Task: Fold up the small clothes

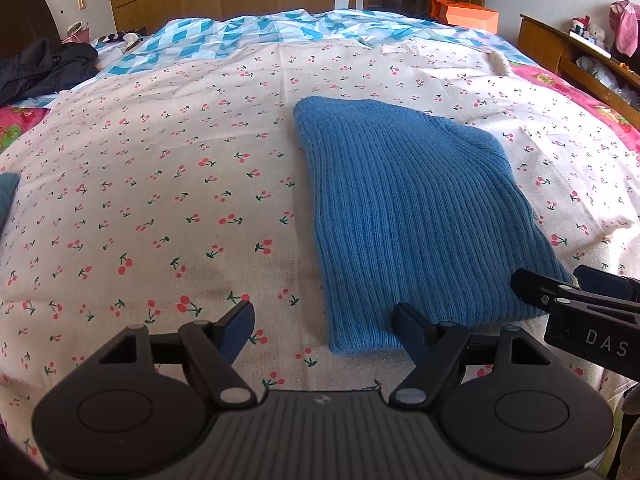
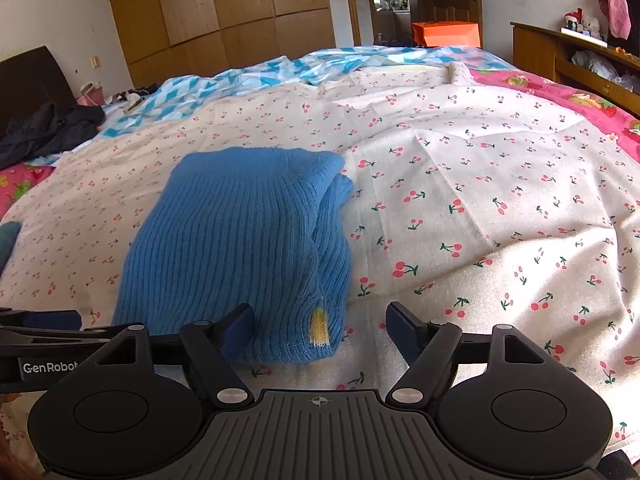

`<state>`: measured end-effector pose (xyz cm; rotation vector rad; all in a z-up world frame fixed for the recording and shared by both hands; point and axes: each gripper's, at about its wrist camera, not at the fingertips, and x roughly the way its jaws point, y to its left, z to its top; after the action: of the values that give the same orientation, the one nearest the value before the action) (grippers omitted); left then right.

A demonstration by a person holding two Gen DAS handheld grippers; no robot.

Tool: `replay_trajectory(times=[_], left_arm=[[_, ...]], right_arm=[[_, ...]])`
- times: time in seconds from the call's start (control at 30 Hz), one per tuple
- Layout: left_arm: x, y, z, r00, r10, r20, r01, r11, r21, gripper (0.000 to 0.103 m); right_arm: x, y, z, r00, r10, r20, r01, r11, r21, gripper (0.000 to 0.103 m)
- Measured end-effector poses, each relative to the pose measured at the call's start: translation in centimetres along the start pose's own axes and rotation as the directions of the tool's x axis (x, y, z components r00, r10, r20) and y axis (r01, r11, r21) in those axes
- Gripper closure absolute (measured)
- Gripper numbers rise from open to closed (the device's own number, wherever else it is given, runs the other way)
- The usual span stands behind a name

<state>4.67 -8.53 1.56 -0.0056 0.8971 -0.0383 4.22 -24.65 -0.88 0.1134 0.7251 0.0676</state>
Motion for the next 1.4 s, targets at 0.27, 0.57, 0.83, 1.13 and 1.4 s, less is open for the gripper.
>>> replay_trajectory(times=[0.27, 0.57, 0.83, 1.13, 1.4], left_arm=[[-0.4, 0.1, -0.4, 1.0, -0.002, -0.001, 0.002, 1.0, -0.003, 0.022], [-1.0, 0.1, -1.1, 1.0, -0.018, -0.016, 0.018, 1.0, 0.001, 0.022], [-1.0, 0.3, -1.4, 1.0, 0.0, -0.022, 0.0, 1.0, 0.008, 0.022], [-1.3, 0.1, -1.3, 1.0, -0.007, -0.02, 0.008, 1.0, 0.013, 0.022], [-1.3, -0.1, -1.2, 1.0, -0.001, -0.026, 0.001, 1.0, 0.019, 0.017]], right_arm=[[-0.2, 0.1, -0.2, 1.0, 0.0, -0.007, 0.0, 1.0, 0.002, 0.026], [-0.8, 0.2, -0.6, 1.0, 0.001, -0.02, -0.001, 1.0, 0.002, 0.026], [-1.5, 0.6, -1.0, 0.999, 0.002, -0.038, -0.002, 1.0, -0.001, 0.025], [-1.7, 1.3, -1.3, 0.998, -0.009, -0.064, 0.008, 1.0, -0.025, 0.023], [-2.1, 1.2, -1.5, 0.998, -0.012, -0.061, 0.011, 1.0, -0.012, 0.022]])
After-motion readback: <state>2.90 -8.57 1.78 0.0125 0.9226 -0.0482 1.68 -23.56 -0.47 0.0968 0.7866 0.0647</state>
